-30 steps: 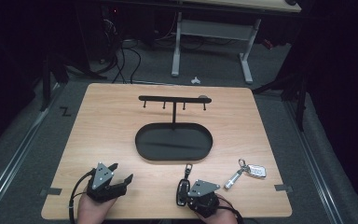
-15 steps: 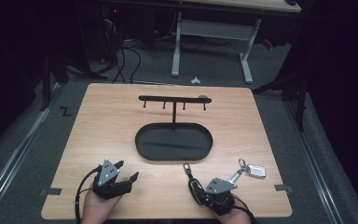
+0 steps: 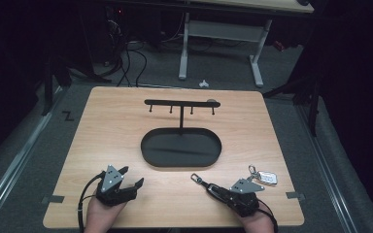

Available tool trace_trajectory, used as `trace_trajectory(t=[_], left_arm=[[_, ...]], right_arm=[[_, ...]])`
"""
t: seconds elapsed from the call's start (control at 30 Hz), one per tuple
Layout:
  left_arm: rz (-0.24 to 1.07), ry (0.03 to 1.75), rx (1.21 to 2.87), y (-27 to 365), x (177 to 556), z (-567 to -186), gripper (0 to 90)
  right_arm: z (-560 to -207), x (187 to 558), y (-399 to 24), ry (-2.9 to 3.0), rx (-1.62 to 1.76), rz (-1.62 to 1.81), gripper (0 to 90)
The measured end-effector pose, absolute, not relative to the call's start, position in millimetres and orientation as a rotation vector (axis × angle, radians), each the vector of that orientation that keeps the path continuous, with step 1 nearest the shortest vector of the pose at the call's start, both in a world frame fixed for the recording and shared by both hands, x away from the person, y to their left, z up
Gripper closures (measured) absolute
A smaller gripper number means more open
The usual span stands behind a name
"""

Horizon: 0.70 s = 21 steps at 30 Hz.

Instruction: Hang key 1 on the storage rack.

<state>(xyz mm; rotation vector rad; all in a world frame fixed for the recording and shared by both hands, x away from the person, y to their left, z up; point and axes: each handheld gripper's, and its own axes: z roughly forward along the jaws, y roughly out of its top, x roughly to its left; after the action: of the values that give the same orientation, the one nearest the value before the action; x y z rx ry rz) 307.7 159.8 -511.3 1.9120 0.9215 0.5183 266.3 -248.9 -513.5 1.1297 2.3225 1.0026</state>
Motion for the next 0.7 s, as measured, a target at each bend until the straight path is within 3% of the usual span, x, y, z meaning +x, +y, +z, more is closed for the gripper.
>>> trace_trajectory(t=[0.2, 0.47, 0.7], left_arm=[[0.52, 0.92, 1.909, 160.7, 306.3, -511.0, 28.9], [0.519, 0.901, 1.925, 159.3, 305.9, -513.4, 27.8], [0.536, 0.912, 1.893, 164.7, 304.6, -510.2, 27.2]], right_arm=[[-510.0, 267.2, -250.5, 2.296, 1.156, 1.049, 77.1], [-497.6, 281.0, -255.4, 2.266, 1.244, 1.066, 70.4], [-487.0, 290.9, -249.2, 2.302, 1.266, 0.937, 76.6]])
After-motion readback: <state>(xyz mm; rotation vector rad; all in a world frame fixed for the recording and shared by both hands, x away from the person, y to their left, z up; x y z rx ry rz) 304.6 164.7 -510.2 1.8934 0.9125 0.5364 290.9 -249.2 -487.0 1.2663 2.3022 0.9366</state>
